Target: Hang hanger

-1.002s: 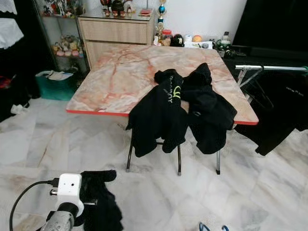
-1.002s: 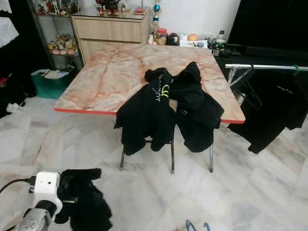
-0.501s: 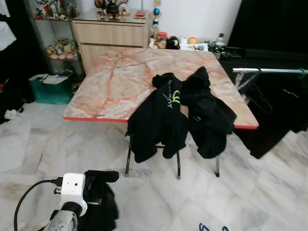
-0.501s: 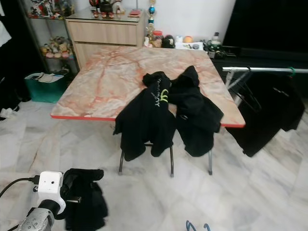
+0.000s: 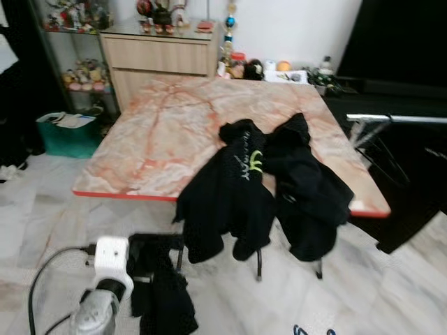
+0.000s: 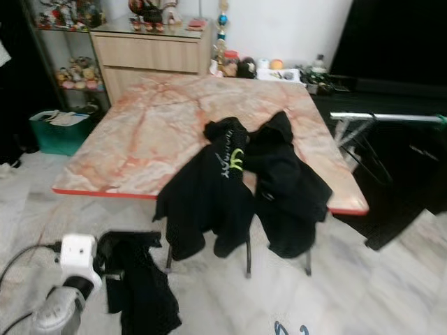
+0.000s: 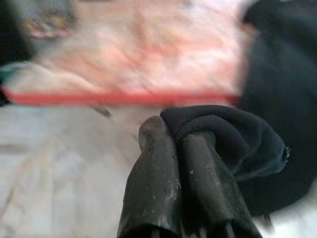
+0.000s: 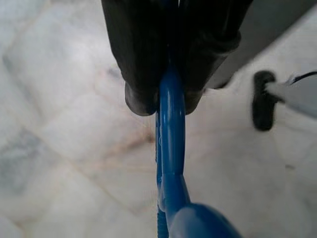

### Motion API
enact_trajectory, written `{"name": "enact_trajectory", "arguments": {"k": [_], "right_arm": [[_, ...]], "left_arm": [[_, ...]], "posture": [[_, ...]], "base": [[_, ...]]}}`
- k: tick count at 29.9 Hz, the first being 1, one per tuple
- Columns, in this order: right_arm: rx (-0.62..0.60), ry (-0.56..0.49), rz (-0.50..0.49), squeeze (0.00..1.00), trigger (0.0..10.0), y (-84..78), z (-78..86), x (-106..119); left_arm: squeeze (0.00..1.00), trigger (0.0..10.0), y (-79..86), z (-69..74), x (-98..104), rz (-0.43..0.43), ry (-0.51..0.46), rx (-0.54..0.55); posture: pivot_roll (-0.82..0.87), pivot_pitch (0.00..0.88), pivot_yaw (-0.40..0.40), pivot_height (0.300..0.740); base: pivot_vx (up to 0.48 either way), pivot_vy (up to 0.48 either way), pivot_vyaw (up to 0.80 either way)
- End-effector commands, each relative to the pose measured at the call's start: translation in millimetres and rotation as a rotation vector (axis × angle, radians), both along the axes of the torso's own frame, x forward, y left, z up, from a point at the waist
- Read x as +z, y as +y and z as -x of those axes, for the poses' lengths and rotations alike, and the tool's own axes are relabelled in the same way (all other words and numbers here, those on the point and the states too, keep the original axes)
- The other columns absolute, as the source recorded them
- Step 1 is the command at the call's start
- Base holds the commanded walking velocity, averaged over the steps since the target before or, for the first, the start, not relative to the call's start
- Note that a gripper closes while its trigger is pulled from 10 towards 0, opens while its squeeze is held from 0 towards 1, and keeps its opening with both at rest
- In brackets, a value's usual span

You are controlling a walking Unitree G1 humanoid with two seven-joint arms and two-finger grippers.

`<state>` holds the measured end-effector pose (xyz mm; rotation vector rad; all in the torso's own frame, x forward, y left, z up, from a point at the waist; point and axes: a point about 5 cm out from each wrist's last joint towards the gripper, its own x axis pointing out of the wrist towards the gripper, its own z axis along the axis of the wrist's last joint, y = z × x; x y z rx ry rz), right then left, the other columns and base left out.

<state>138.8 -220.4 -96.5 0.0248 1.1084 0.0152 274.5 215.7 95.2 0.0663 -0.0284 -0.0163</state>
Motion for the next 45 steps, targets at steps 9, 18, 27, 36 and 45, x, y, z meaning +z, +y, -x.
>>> {"name": "enact_trajectory", "arguments": {"k": [9,18,27,36,45], "right_arm": [[-0.007,-0.019,-0.006,0.0,10.0,0.1,-4.9,1.9],[-0.016,-0.021,-0.008,0.0,10.0,1.1,-5.5,1.8],[-0.017,-0.014,-0.005,0.0,10.0,0.6,-4.8,1.5],[-0.011,-0.011,-0.003,0.0,10.0,-0.4,-3.2,1.2],[-0.001,-0.001,-0.002,0.0,10.0,-1.4,-0.5,0.5]], "left_arm": [[0.0,10.0,-29.9,-60.6,139.5,-0.004,-0.419,-0.18],[0.0,10.0,-73.4,-89.7,194.4,0.045,-0.529,-0.332],[0.0,10.0,-83.0,-97.5,195.2,0.063,-0.49,-0.341],[0.0,10.0,-88.8,-89.8,138.2,0.052,-0.289,-0.368],[1.0,10.0,-80.7,-51.4,61.2,0.052,-0.044,-0.338]], "posture": [[0.24,0.0,-0.019,0.74],[0.22,0.0,-0.008,0.74],[0.22,0.0,-0.006,0.74],[0.23,0.0,-0.011,0.74],[0.24,0.0,-0.008,0.74]], "base": [[0.426,0.0,0.0],[0.458,0.0,0.0],[0.48,0.0,0.0],[0.14,0.0,0.0],[0.0,0.0,0.0]]}}
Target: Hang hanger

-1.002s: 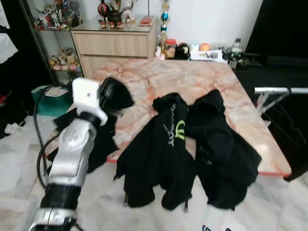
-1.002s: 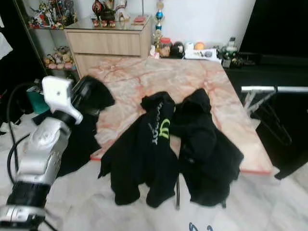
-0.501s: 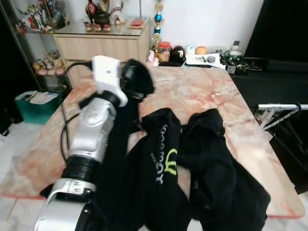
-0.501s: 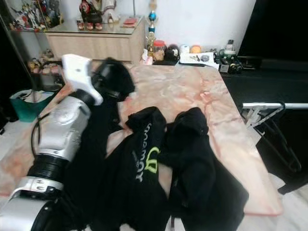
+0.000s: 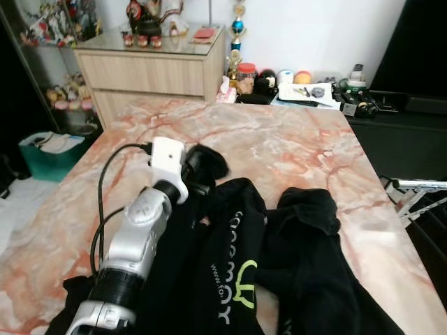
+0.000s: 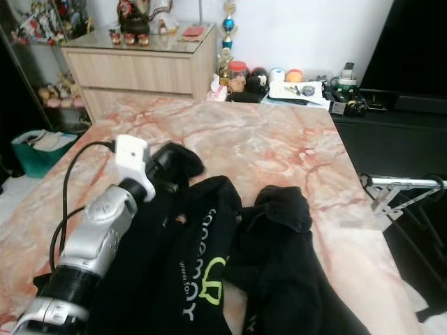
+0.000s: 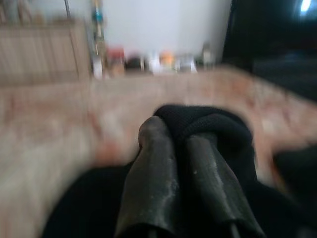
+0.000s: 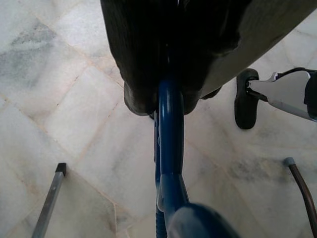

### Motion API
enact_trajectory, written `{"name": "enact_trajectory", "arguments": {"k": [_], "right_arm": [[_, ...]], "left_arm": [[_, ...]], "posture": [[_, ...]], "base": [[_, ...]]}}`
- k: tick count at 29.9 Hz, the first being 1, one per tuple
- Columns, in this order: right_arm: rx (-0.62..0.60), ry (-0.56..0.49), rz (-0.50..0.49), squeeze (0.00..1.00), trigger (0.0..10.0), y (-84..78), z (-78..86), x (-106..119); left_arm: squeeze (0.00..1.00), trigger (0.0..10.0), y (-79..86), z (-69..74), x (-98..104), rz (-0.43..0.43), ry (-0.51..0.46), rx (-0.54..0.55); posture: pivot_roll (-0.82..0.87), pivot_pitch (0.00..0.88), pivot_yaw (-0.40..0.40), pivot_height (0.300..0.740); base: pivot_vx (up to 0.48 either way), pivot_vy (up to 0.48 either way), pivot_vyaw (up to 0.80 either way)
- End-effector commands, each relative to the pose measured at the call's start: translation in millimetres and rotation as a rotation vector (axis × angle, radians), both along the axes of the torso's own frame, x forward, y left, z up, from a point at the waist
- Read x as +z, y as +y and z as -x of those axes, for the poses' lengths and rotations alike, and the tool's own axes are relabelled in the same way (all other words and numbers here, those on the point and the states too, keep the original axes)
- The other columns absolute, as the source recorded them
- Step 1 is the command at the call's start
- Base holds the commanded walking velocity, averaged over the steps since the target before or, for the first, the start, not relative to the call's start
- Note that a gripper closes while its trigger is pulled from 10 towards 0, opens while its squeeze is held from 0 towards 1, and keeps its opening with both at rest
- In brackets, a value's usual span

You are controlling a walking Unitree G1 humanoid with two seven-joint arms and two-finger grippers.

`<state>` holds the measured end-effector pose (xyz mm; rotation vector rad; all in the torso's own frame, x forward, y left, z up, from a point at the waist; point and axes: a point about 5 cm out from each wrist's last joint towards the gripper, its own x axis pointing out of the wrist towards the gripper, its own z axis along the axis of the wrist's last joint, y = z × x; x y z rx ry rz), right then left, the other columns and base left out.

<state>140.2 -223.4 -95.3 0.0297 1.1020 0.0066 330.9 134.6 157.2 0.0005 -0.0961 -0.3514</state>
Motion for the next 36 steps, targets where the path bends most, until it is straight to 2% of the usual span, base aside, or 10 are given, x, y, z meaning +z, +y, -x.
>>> {"name": "enact_trajectory", "arguments": {"k": [1,6,9,12,13,14,15,16,22,36], "right_arm": [[0.009,0.007,-0.002,0.0,10.0,1.4,1.2,-0.7],[0.011,0.009,-0.001,0.0,10.0,1.1,1.8,-0.9],[0.012,0.009,-0.001,0.0,10.0,1.1,1.8,-0.9],[0.014,0.009,-0.001,0.0,10.0,1.0,2.2,-0.9],[0.014,0.009,-0.001,0.0,10.0,1.0,2.2,-0.9],[0.015,0.009,-0.001,0.0,10.0,0.7,2.3,-0.9],[0.015,0.009,-0.001,0.0,10.0,0.7,2.3,-0.9],[0.016,0.01,-0.001,0.0,10.0,0.2,2.4,-0.8],[0.02,0.011,0.002,0.0,10.0,-0.7,2.5,-0.6],[-0.027,0.02,-0.005,0.0,10.0,-1.3,4.9,-1.6]], "left_arm": [[1.0,10.0,2.1,11.6,-6.9,-0.01,0.028,0.005],[1.0,10.0,12.8,28.2,-18.1,-0.059,0.052,0.019],[1.0,10.0,15.6,31.6,-20.2,-0.075,0.055,0.023],[1.0,10.0,33.9,48.5,-28.7,-0.082,0.08,0.094],[1.0,10.0,33.9,48.5,-28.7,-0.082,0.08,0.094],[0.32,10.0,40.9,54.8,-30.4,-0.075,0.082,0.13],[0.32,10.0,40.9,54.8,-30.4,-0.075,0.082,0.13],[0.0,10.0,47.7,60.7,-32.0,-0.067,0.081,0.168],[0.0,10.0,55.5,74.7,-35.9,-0.094,0.088,0.232],[0.0,10.0,51.5,75.0,-35.0,-0.103,0.084,0.224]], "posture": [[0.24,0.0,-0.007,0.74],[0.24,0.0,-0.009,0.74],[0.24,0.0,-0.009,0.74],[0.24,0.0,-0.005,0.74],[0.24,0.0,-0.005,0.74],[0.25,0.0,-0.009,0.74],[0.25,0.0,-0.009,0.74],[0.26,0.0,-0.015,0.74],[0.26,0.0,-0.019,0.74],[0.25,0.0,-0.018,0.74]], "base": [[0.0,0.0,0.0],[0.0,0.0,0.0],[0.0,0.0,0.0],[0.0,0.0,0.0],[0.0,0.0,0.0],[0.0,0.0,0.0],[0.0,0.0,0.0],[0.0,0.0,0.0],[0.0,-0.053,0.0],[0.0,-0.468,0.0]]}}
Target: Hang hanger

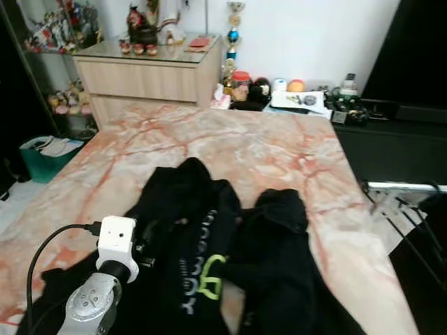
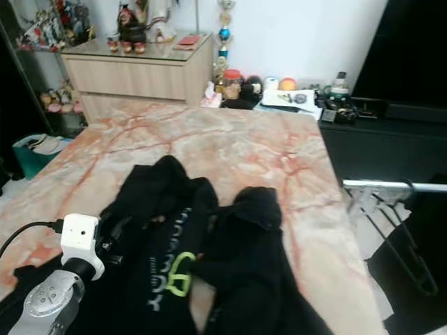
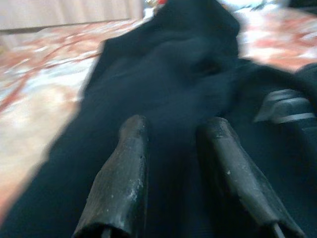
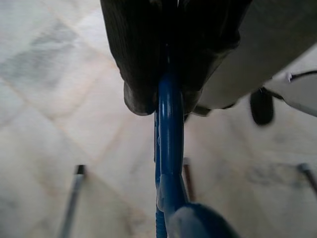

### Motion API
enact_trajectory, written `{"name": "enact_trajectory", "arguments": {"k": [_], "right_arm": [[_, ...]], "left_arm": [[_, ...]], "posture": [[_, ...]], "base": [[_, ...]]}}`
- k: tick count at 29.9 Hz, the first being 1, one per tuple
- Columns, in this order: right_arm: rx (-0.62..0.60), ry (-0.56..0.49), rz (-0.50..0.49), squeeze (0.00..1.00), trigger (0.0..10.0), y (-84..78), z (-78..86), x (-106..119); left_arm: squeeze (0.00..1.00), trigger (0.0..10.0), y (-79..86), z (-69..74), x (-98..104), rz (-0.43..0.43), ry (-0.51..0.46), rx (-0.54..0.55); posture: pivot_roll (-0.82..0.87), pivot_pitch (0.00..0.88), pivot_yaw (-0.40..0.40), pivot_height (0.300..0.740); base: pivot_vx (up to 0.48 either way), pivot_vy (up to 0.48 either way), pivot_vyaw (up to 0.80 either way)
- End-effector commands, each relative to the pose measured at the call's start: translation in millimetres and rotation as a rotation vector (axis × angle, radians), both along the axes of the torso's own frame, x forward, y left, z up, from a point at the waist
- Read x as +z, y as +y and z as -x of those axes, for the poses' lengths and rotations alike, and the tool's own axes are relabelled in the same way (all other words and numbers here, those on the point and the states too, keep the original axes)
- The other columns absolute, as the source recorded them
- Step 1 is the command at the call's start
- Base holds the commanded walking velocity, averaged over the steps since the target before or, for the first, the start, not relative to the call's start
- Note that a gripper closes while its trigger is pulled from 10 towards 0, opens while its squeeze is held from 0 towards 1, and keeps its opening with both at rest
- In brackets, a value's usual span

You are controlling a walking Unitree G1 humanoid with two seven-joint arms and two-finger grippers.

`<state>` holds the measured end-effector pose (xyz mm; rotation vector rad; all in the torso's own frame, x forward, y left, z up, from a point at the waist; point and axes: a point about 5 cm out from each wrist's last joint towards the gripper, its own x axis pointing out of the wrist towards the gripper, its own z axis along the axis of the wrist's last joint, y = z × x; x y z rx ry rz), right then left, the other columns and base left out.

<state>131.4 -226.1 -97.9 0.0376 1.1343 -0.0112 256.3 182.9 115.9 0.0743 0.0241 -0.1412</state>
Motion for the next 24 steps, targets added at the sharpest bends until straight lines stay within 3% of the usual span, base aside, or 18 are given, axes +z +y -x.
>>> {"name": "enact_trajectory", "arguments": {"k": [1,24], "right_arm": [[-0.008,-0.014,-0.008,0.0,10.0,1.5,-4.0,1.0],[-0.008,-0.015,-0.018,0.0,10.0,3.0,-4.6,1.0]], "left_arm": [[0.0,10.0,3.4,0.5,6.4,-0.023,-0.021,0.01],[0.0,10.0,9.2,1.3,8.7,-0.042,-0.034,0.033]], "posture": [[0.25,0.0,-0.019,0.74],[0.26,0.0,-0.019,0.74]], "base": [[0.0,-0.48,0.0],[0.0,-0.48,0.0]]}}
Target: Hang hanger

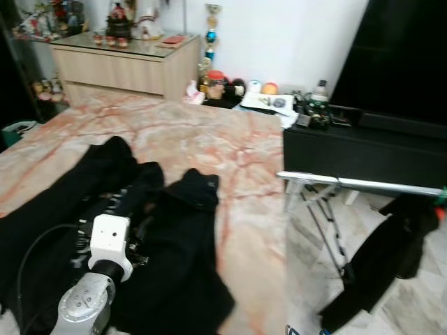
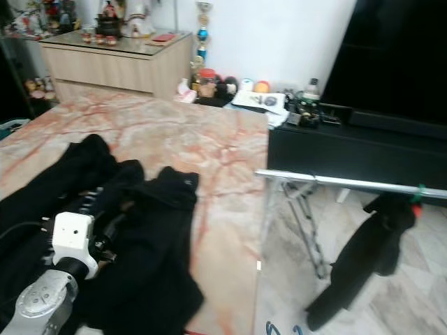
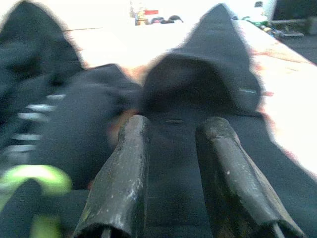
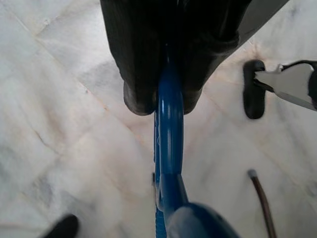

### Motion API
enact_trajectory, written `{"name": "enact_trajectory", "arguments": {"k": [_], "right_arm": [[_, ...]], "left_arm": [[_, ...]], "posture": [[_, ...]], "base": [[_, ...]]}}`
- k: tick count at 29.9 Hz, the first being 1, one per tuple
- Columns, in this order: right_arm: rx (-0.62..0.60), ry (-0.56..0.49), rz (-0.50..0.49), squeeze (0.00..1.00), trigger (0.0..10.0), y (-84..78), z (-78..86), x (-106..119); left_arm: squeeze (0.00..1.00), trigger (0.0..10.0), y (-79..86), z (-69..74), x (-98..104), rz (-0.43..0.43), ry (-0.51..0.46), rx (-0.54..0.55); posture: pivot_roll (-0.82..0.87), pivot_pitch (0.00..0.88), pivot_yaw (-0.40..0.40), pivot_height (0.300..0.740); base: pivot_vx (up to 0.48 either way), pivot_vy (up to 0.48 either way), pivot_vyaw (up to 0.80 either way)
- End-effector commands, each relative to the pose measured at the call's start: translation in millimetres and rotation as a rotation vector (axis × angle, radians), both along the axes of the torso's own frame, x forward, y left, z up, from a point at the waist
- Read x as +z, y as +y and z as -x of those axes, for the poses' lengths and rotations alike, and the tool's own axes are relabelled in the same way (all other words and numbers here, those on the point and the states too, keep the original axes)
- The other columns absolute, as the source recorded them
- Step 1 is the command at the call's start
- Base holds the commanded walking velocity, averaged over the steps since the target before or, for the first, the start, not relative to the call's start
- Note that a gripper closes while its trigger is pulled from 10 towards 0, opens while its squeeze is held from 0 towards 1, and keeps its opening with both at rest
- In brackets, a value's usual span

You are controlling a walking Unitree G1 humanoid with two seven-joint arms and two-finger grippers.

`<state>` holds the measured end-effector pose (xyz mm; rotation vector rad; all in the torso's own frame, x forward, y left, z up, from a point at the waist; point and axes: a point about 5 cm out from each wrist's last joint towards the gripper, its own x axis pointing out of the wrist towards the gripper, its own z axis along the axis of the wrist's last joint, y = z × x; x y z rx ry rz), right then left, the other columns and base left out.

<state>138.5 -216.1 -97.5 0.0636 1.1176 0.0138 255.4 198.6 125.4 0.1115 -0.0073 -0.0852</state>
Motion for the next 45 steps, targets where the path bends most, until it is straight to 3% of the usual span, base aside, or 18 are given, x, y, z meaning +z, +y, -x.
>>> {"name": "enact_trajectory", "arguments": {"k": [1,18,27,33,35,38,39,40,43,44,45], "right_arm": [[-0.016,0.002,0.014,0.0,10.0,-6.8,2.6,0.5],[-0.019,-0.001,0.007,0.0,10.0,-5.6,2.3,0.4],[-0.015,-0.001,0.008,0.0,10.0,-6.1,2.1,0.6],[-0.023,-0.002,0.01,0.0,10.0,-6.4,2.1,0.6],[-0.04,-0.005,0.013,0.0,10.0,-6.8,2.4,0.5],[-0.053,-0.009,0.015,0.0,10.0,-7.2,2.3,0.6],[-0.067,-0.015,0.018,0.0,10.0,-7.6,2.1,0.7],[-0.088,-0.028,0.02,0.0,10.0,-8.0,1.5,1.0],[-0.094,-0.035,0.022,0.0,10.0,-8.2,0.8,1.4],[-0.099,-0.041,0.027,0.0,10.0,-8.6,0.3,1.6],[-0.099,-0.041,0.027,0.0,10.0,-8.6,0.3,1.6]], "left_arm": [[0.0,10.0,-6.4,0.8,-1.4,-0.006,0.004,-0.022],[0.0,10.0,-5.0,5.3,-6.7,-0.02,0.02,-0.022],[0.0,10.0,-0.5,12.0,-22.6,-0.012,0.072,0.003],[0.0,10.0,18.1,19.0,-41.4,-0.007,0.141,0.07],[0.0,10.0,39.5,26.6,-64.0,0.001,0.232,0.145],[0.0,10.0,49.4,31.4,-78.1,0.019,0.285,0.189],[0.0,10.0,60.7,38.1,-95.6,0.051,0.355,0.248],[0.0,10.0,75.0,55.0,-128.2,0.082,0.5,0.336],[0.0,10.0,76.6,69.9,-150.7,0.064,0.614,0.348],[0.0,10.0,73.2,82.3,-165.3,0.06,0.692,0.345],[0.0,10.0,73.2,82.3,-165.3,0.06,0.692,0.345]], "posture": [[0.26,0.0,-0.017,0.74],[0.26,0.0,-0.017,0.74],[0.26,0.0,-0.016,0.74],[0.25,0.0,-0.013,0.74],[0.25,0.0,-0.01,0.74],[0.24,0.0,-0.013,0.74],[0.24,0.0,-0.013,0.74],[0.23,0.0,-0.015,0.74],[0.23,0.0,-0.015,0.74],[0.21,0.0,-0.012,0.74],[0.21,0.0,-0.012,0.74]], "base": [[0.0,-0.48,0.0],[0.0,-0.48,0.0],[0.0,-0.48,0.0],[0.0,-0.124,0.0],[0.0,0.0,0.0],[0.0,0.0,0.0],[0.0,0.0,0.0],[0.0,0.0,0.0],[0.0,0.0,0.0],[0.0,0.0,0.0],[0.0,0.0,0.0]]}}
